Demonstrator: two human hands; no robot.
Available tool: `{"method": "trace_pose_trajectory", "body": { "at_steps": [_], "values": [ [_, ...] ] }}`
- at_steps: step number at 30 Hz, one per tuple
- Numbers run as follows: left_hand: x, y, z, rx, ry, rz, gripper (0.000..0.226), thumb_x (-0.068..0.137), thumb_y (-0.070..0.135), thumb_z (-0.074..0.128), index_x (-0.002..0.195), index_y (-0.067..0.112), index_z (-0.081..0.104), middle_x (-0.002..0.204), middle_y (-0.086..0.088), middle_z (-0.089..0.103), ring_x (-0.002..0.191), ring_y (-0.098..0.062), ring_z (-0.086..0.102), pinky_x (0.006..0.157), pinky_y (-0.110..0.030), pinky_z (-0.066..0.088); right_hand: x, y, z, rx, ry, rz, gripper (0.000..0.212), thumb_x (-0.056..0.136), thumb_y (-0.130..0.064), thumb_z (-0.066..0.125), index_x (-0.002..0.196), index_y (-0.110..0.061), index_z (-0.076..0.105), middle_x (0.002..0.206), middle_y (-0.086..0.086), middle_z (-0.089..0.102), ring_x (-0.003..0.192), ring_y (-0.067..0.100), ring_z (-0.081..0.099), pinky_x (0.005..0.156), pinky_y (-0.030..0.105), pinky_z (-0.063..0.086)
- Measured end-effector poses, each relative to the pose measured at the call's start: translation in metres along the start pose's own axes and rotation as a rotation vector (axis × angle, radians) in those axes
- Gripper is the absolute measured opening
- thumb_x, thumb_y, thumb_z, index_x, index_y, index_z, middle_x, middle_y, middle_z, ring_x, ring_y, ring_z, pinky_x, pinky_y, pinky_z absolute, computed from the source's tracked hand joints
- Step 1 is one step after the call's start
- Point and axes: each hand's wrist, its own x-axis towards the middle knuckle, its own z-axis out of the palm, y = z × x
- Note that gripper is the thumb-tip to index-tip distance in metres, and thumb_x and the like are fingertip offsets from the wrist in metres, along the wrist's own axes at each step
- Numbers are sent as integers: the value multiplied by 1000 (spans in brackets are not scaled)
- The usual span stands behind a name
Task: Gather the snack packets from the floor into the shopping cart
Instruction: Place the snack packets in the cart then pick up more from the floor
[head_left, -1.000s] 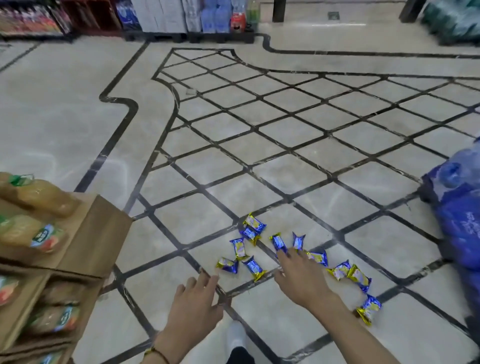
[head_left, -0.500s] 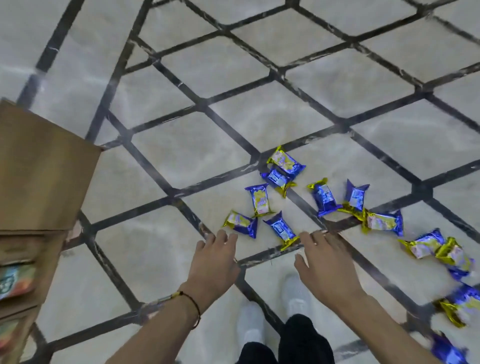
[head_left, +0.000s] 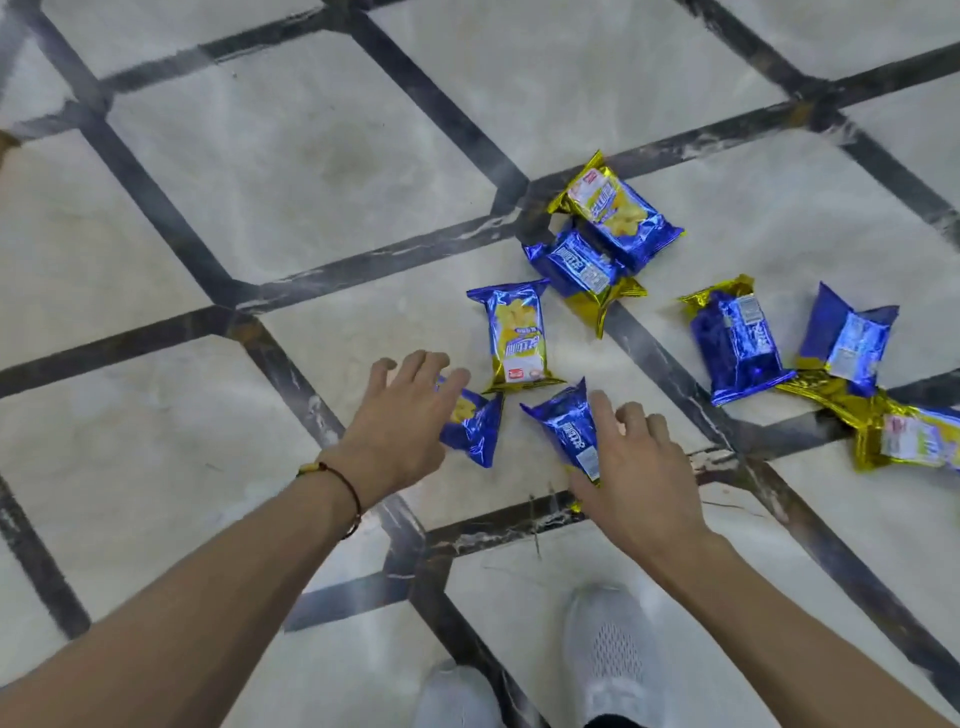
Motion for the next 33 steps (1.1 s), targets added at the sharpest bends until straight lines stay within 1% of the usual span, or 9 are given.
{"method": "trace_pose_trajectory", "body": {
  "at_steps": [4, 7, 12, 18, 22, 25, 27, 30, 33],
  "values": [
    [24, 5, 22, 108, -66, 74, 70, 79, 30, 69, 140, 24, 35, 143, -5, 40, 137, -30, 32, 110, -55, 23, 28, 2, 29, 21, -26, 16, 101, 80, -52, 62, 153, -28, -5, 121, 9, 47, 107, 31, 47, 77, 41, 47],
    [28, 12, 30, 146, -38, 72, 66, 77, 32, 69, 134, 20, 38, 131, -6, 45, 123, -30, 41, 104, -52, 28, 36, 1, 43, -9, -47, 37, 106, 80, -49, 65, 151, -30, -12, 118, 9, 44, 103, 30, 47, 75, 39, 48],
    [18, 15, 31, 49, -37, 27, 66, 70, 38, 68, 126, 17, 40, 120, -5, 48, 110, -30, 48, 90, -44, 35, 36, -2, 46, -12, -49, 70, 96, 80, -36, 64, 151, -29, -1, 111, 10, 45, 96, 30, 49, 68, 37, 45],
    [-31, 23, -2, -107, -6, -115, 58, 69, 49, 62, 117, 21, 43, 109, 1, 52, 99, -27, 51, 80, -40, 38, -1, -11, 3, 42, -77, 84, 86, 77, -36, 63, 147, -25, 15, 108, 11, 51, 95, 32, 51, 63, 38, 44],
    [-77, 28, -66, -207, 69, -161, 55, 67, 47, 63, 113, 21, 48, 101, 1, 53, 93, -27, 54, 74, -39, 46, -44, -27, -73, 96, -65, 75, 84, 77, -31, 62, 149, -29, 17, 102, 10, 45, 89, 33, 52, 60, 34, 38],
    [-110, 34, -148, -280, 81, -249, 54, 68, 49, 62, 113, 25, 45, 100, 5, 49, 91, -23, 55, 63, -33, 42, -74, -42, -151, 181, -38, 86, 85, 78, -29, 61, 150, -35, 16, 102, 8, 38, 84, 33, 52, 59, 34, 37],
    [-133, 35, -214, -311, 77, -313, 53, 70, 52, 60, 112, 28, 40, 100, 8, 46, 90, -20, 56, 61, -31, 40, -93, -53, -212, 230, -5, 94, 86, 77, -29, 61, 150, -36, 15, 107, 7, 37, 85, 32, 52, 62, 36, 42],
    [-176, 39, -321, -369, 104, -395, 55, 70, 55, 55, 116, 32, 36, 100, 12, 44, 96, -17, 57, 66, -32, 47, -128, -69, -316, 294, 58, 95, 89, 76, -32, 59, 151, -38, 11, 116, 8, 37, 91, 32, 52, 78, 39, 48],
    [-222, 57, -433, -426, 162, -423, 67, 67, 61, 52, 128, 37, 33, 106, 14, 45, 105, -12, 56, 74, -29, 51, -165, -85, -439, 373, 161, 83, 86, 80, -36, 57, 152, -41, 9, 114, 3, 31, 92, 27, 50, 80, 34, 49]
  ]
}}
